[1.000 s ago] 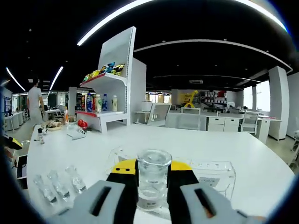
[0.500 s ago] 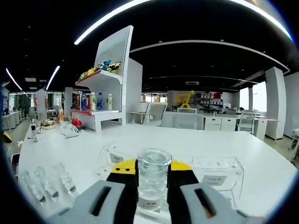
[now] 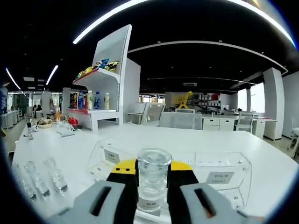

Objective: Identify the label on the chemical reagent bottle, grasp the chemical reagent bottle, and place it in the designated position on the reagent rack

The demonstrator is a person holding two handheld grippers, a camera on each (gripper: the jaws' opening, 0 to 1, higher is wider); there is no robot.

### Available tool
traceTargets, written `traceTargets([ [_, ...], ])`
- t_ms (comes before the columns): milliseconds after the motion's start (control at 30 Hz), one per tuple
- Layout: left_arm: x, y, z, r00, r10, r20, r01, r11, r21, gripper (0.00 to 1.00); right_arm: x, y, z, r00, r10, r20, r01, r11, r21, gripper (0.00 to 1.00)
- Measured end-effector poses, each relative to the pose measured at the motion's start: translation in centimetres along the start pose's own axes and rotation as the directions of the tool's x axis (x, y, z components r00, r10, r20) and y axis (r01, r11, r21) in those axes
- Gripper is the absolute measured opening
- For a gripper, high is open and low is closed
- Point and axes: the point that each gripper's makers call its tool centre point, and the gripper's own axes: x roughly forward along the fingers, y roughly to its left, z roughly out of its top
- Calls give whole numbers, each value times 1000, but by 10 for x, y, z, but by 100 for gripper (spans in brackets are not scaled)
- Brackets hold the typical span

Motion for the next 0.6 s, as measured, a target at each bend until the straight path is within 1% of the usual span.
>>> traceTargets([
  [100,0,0,-2,1000,0,-7,0,1000,4,95,3,2,-3,1000,-2,13,2,1000,-18,19],
  [200,0,-1,-1,1000,-5,-5,5,1000,0,95,7,2,-8,1000,-7,10,7,1000,-30,19],
  [267,1,-1,-1,1000,-6,-7,6,1000,3,95,5,3,-7,999,-12,33,13,999,-32,19],
  [400,1,-3,-1,1000,-11,-13,11,1000,10,95,7,7,-6,998,-13,58,16,999,-50,19],
  [600,0,-3,-3,1000,-7,-18,7,1000,8,95,13,6,-5,997,-11,77,15,998,-56,19],
])
